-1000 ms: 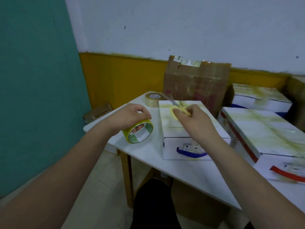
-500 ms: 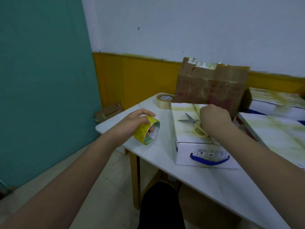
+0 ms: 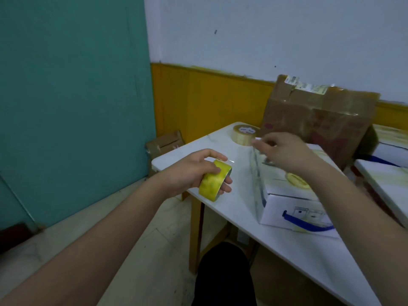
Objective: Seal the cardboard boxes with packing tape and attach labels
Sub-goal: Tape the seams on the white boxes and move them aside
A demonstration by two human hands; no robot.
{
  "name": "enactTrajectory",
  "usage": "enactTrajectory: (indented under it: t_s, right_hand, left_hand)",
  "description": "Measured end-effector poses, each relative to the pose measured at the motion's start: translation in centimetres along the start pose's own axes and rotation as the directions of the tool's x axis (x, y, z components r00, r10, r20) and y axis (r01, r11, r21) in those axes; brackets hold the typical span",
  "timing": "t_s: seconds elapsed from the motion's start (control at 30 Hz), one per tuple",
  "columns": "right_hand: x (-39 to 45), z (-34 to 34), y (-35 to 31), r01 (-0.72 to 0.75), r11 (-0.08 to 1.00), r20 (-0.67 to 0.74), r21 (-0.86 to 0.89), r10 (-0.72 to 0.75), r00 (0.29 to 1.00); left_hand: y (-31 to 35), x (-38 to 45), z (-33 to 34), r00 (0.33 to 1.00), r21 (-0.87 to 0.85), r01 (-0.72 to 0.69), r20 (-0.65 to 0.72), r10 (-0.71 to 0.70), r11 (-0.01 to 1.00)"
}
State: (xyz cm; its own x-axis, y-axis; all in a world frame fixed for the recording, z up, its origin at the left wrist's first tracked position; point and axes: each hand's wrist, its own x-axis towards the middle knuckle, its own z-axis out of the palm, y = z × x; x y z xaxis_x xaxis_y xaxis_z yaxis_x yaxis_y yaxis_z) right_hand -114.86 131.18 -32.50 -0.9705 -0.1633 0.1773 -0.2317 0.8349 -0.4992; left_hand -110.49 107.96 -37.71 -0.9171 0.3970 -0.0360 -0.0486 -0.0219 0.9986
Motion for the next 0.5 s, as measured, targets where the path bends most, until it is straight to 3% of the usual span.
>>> enactTrajectory:
  t_s: [0.03, 0.1, 0.23, 0.37, 0.5]
  right_hand:
    - [-0.6, 1.1, -1.8, 0.019, 0.985, 0.120, 0.173, -0.040, 0.992]
    - [-1.2, 3.7, -3.8, 0.048, 0.972, 0.224, 0.231, -0.101, 0.969]
    - [-0.5, 7.2, -5.2, 0.081, 0.989, 0.074, 0.122, -0.091, 0.993]
    - [-0.8, 10.7, -6.3, 0.120, 0.993, 0.091, 0.013, -0.120, 0.989]
    - [-0.2, 12.9, -5.4, 0.097, 0.993, 0.153, 0.061, -0.105, 0.983]
  left_hand:
    - [0.0, -0.2, 0.0, 1.000, 0.009, 0.002, 0.017, -0.002, 1.000]
    - [-0.2, -0.6, -0.2, 1.000, 0.056, 0.012, 0.019, -0.013, 0.998]
    - [-0.9, -2.1, -1.1, 0.996, 0.042, 0.080, -0.035, -0.078, 0.996]
    - [-1.9, -3.1, -2.1, 0.970, 0.039, 0.239, -0.050, -0.237, 0.970]
    - [-4.1, -3.0, -3.5, 0.940, 0.060, 0.325, -0.133, -0.315, 0.944]
